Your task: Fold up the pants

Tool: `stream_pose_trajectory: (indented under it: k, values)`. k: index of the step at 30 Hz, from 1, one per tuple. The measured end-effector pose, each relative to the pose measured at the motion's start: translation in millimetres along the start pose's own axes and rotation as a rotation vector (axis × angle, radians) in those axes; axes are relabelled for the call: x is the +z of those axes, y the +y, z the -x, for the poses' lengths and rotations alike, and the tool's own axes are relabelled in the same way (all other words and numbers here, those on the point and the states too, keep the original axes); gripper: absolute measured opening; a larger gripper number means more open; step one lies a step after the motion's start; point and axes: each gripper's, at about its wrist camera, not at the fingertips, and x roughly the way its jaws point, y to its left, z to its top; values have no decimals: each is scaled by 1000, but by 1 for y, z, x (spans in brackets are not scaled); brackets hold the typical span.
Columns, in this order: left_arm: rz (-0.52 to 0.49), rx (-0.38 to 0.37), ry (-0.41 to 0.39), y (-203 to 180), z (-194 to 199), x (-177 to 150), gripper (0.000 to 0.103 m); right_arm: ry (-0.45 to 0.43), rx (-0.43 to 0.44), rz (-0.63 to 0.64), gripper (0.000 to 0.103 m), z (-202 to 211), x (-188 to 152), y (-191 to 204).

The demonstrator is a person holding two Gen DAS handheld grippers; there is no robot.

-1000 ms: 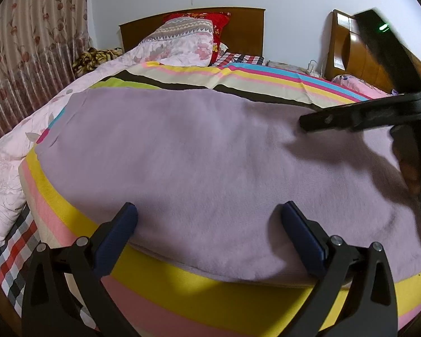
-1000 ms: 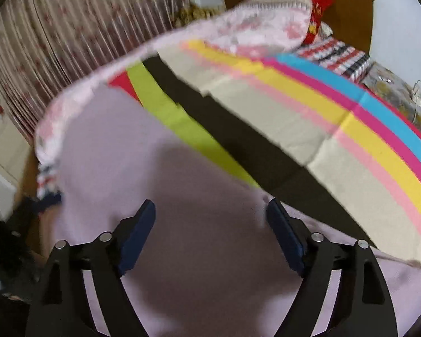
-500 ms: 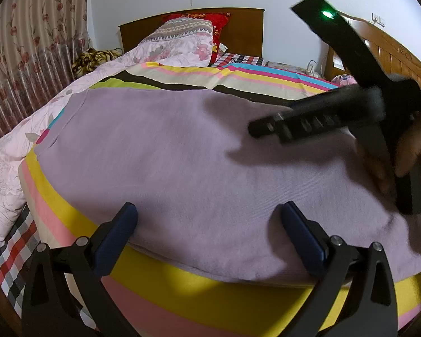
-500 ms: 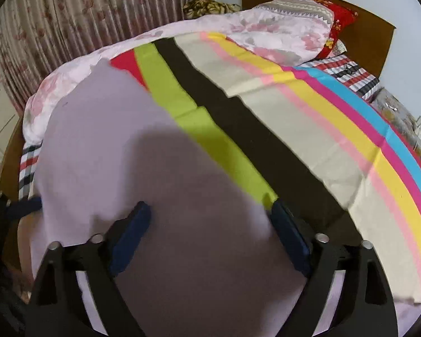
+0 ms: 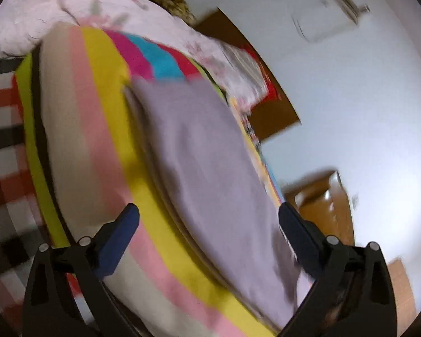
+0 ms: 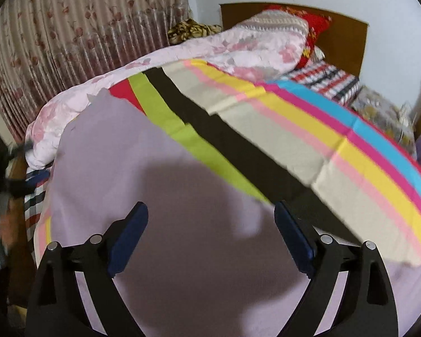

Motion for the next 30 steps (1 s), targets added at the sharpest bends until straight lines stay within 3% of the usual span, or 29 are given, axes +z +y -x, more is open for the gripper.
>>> stream_pose_trajectory:
  k: [2, 4, 8, 10, 12, 13, 14, 17, 19, 22, 25, 27, 29, 30]
  values:
    - [-12, 40, -3, 9, -12, 20, 90, 29, 7, -32, 89, -11, 0, -6]
    - [16, -12, 33, 14, -28, 31, 85, 16, 19, -49, 89, -10, 2, -10]
    - [59, -9, 98, 23, -56, 41, 84, 28, 34, -70, 89, -17, 5, -14]
    - [96, -57, 94, 29, -59, 47, 84, 33, 35, -65, 90, -18, 5, -13]
    - [127, -99, 71, 36, -56, 52, 61, 41, 34, -52, 94, -20, 5, -10]
    - [122, -69, 72, 37, -55, 54, 41, 45, 29, -44, 95, -21, 6, -8]
    - [111, -50, 74, 37, -54, 54, 34, 49, 21, -37, 96, -22, 5, -7]
    - [112, -41, 79, 42, -56, 49, 37, 63, -7, -7, 98, -25, 5, 0]
    - [136, -78, 70, 48, -59, 51, 44, 65, -8, -4, 98, -26, 5, 0]
    - [151, -103, 37, 53, -59, 53, 45, 61, 4, -13, 99, -25, 5, -1]
    - [104, -73, 18, 50, -59, 51, 20, 53, 22, -26, 99, -23, 5, -5]
    - [83, -52, -8, 43, -52, 48, 16, 8, 64, -83, 93, -13, 4, -16]
    - [20, 16, -63, 16, -36, 45, 15, -47, 63, -181, 87, 8, 1, -33]
    - [-83, 67, -118, -15, -18, 38, 15, -89, 64, -241, 87, 27, -2, -43]
